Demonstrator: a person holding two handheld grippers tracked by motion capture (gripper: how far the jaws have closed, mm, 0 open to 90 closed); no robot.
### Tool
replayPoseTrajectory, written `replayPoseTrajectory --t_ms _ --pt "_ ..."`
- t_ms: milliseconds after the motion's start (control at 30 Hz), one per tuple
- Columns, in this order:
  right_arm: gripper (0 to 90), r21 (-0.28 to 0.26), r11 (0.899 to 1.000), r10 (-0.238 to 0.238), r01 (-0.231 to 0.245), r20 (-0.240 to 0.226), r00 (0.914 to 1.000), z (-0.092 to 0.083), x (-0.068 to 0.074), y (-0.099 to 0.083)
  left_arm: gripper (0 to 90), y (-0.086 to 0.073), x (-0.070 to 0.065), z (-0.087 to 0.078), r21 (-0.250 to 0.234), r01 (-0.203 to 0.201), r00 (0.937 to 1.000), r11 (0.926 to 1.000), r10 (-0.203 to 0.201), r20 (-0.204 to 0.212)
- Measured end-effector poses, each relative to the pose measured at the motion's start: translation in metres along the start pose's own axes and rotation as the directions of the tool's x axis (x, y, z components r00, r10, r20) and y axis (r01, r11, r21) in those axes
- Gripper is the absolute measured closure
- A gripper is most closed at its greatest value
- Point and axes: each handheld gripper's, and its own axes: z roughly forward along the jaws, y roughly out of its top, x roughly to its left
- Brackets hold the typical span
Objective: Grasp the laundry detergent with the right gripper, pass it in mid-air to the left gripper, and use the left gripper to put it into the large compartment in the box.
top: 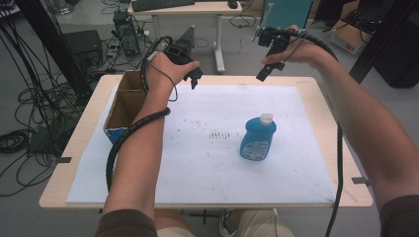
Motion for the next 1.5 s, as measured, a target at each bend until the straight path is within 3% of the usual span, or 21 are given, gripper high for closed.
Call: replayPoseTrajectory --t_ms 433,867,1200,1500 --pt "7.9 0.006 1.000 0.003 -0.003 0.004 1.0000 -0.003 -0.001 -0.006 6.8 -0.001 0.001 0.001 -0.001 0.001 1.0000 1.0000 -0.001 -0.001" --pt "7.8 0.000 1.000 -0.008 0.008 0.026 0.9996 -0.016 0.002 -0.025 6.8 -0.001 -0.003 -0.004 -0.010 -0.008 0.9999 0.9999 0.008 -0.007" --pt "7.8 -0.019 1.000 0.015 -0.014 0.033 0.9993 -0.027 0.004 -0.065 6.6 -0.004 -0.005 -0.009 -0.021 -0.019 0.9998 0.9996 0.019 -0.009" --pt "7.6 -0.067 0.996 0.053 -0.051 0.021 0.9984 -0.029 0.010 -0.108 6.6 -0.009 0.000 -0.012 -0.024 -0.014 0.9998 0.9996 0.014 -0.016"
